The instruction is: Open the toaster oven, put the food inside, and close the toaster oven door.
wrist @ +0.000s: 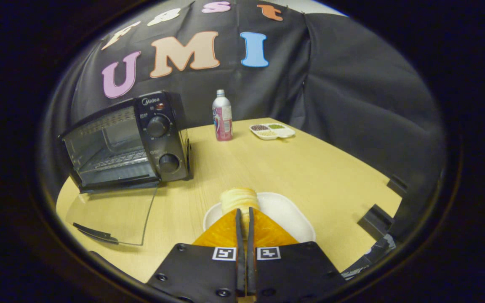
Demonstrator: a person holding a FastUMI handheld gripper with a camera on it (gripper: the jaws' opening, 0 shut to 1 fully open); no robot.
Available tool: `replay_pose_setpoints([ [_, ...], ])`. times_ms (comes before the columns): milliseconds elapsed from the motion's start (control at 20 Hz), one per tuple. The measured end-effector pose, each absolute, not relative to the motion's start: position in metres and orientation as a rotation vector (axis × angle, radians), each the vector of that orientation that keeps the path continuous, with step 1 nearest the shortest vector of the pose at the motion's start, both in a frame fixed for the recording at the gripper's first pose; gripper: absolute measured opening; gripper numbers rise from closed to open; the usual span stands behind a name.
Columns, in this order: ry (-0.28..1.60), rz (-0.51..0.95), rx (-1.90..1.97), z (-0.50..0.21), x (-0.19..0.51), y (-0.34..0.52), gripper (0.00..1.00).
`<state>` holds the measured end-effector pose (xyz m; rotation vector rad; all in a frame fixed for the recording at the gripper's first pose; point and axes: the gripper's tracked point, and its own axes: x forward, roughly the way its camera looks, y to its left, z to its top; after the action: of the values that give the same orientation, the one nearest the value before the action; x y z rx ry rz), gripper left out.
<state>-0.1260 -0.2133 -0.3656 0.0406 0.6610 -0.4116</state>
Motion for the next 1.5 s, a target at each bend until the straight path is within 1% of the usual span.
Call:
replay_pose_setpoints([
  [200,0.609,-0.338,0.008,-0.333,-0.115,-0.179,0.04],
  [500,0.559,-0.16,-0.021,-0.302,-0.076,-0.092,0.04],
  [650,0.554,-0.098,-0.002,-0.301,-0.055,-0.052,0.04],
  [900,0.551,-0.049,0.127,-0.312,-0.025,0.002,0.04],
  [1050,0.546,-0.069,0.288,-0.318,-0.006,0.026,0.04],
  [1350,0.55,-0.152,0.467,-0.336,0.034,0.044,0.04],
  [1500,0.518,-0.214,0.514,-0.338,0.053,0.044,0.04],
])
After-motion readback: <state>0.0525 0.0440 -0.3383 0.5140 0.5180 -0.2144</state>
